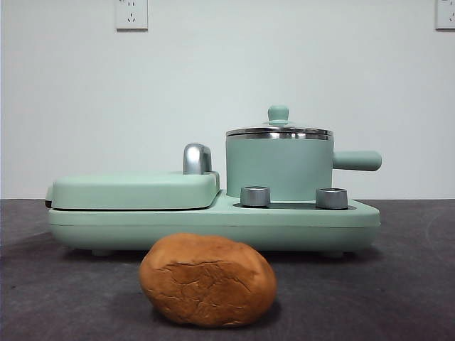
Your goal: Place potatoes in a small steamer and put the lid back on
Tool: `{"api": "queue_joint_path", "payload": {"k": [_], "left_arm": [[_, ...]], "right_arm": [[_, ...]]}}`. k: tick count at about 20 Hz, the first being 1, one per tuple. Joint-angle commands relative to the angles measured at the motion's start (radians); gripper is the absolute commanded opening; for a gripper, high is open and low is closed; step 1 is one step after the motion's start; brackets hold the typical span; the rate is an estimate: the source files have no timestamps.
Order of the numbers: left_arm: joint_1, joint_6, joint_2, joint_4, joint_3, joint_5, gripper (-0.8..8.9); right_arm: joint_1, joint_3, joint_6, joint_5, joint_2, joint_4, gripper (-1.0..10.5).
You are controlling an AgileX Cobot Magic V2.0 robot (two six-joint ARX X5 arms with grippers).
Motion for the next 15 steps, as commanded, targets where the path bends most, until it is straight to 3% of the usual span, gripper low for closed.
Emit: {"api": "queue_joint_path", "payload": {"k": [1,5,8,12,15], "left_arm": [[-0.002,0.220,0.070,-0.071,0.090,0.084,0.06],[-0.002,0.437,0.169,-0.113,0.163,0.173,0.06],[-0.004,0.591,0.236,-0.119,0.194,0.216,0.05],[-0.020,0.704,0.319,-0.120,0.219,0.215,0.06],[-0.037,0.714,0.395,-0.126,0.236,0.195,0.06]], "right_arm": [[0.000,0.056,-0.178,-0.086,0.051,-0.030,0.2],[0.000,0.109,-0.399,-0.181,0.124,-0.074,0.2],[0.007,0.127,-0.527,-0.193,0.169,-0.080,0.2],[0.023,0.133,-0.635,-0.192,0.217,-0.081,0.2],[0.035,0.136,-0.660,-0.179,0.266,-0.088,0.2]]}}
